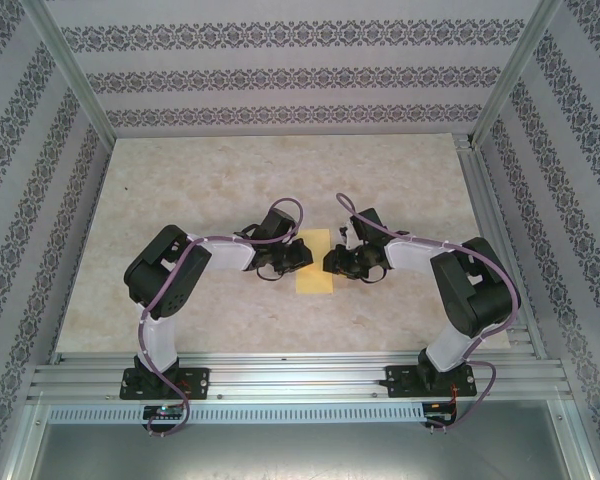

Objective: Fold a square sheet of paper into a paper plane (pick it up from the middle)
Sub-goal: Turn over the paper at the center of the table.

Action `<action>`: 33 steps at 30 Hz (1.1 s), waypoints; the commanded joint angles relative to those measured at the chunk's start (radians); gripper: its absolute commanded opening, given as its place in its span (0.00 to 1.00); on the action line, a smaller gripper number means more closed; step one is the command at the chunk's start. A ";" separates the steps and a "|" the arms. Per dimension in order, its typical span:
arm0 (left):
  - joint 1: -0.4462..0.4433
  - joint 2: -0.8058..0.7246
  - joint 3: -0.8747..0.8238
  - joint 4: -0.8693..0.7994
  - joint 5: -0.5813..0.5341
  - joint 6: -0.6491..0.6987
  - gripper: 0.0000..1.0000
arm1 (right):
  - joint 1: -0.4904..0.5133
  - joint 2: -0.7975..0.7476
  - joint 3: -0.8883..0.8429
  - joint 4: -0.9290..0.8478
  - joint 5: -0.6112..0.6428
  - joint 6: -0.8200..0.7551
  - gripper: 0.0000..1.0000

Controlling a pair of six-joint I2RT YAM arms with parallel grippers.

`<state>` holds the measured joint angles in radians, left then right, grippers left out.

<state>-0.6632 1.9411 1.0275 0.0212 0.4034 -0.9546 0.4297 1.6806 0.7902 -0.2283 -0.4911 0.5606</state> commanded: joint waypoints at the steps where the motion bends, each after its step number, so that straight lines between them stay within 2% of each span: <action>1: -0.007 -0.019 -0.018 -0.006 -0.015 -0.009 0.14 | -0.005 -0.004 -0.024 0.091 -0.033 0.047 0.31; 12: -0.008 -0.030 -0.017 0.002 -0.013 -0.015 0.14 | -0.019 -0.015 -0.042 0.126 -0.059 0.058 0.20; 15: -0.007 -0.040 -0.012 0.002 -0.014 -0.014 0.15 | -0.022 -0.028 -0.039 0.107 -0.050 0.044 0.13; 19: -0.006 -0.083 -0.007 0.003 -0.017 -0.013 0.19 | -0.023 -0.079 -0.019 0.027 -0.016 -0.010 0.06; 21: -0.004 -0.124 -0.009 0.001 -0.029 -0.015 0.25 | -0.021 -0.119 0.000 -0.040 0.023 -0.044 0.04; 24: 0.005 -0.224 -0.019 -0.042 -0.098 -0.005 0.35 | -0.015 -0.199 0.066 -0.226 0.173 -0.127 0.03; 26: 0.013 -0.305 -0.033 -0.096 -0.170 0.008 0.44 | -0.005 -0.256 0.126 -0.352 0.305 -0.183 0.03; 29: 0.041 -0.404 -0.054 -0.182 -0.249 0.019 0.49 | 0.030 -0.307 0.224 -0.538 0.558 -0.242 0.03; 33: 0.113 -0.512 -0.122 -0.218 -0.285 0.007 0.51 | 0.115 -0.283 0.330 -0.700 0.799 -0.279 0.02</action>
<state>-0.5980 1.4696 0.9604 -0.1005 0.1974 -0.9508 0.4942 1.3781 1.0737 -0.7132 0.0273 0.3565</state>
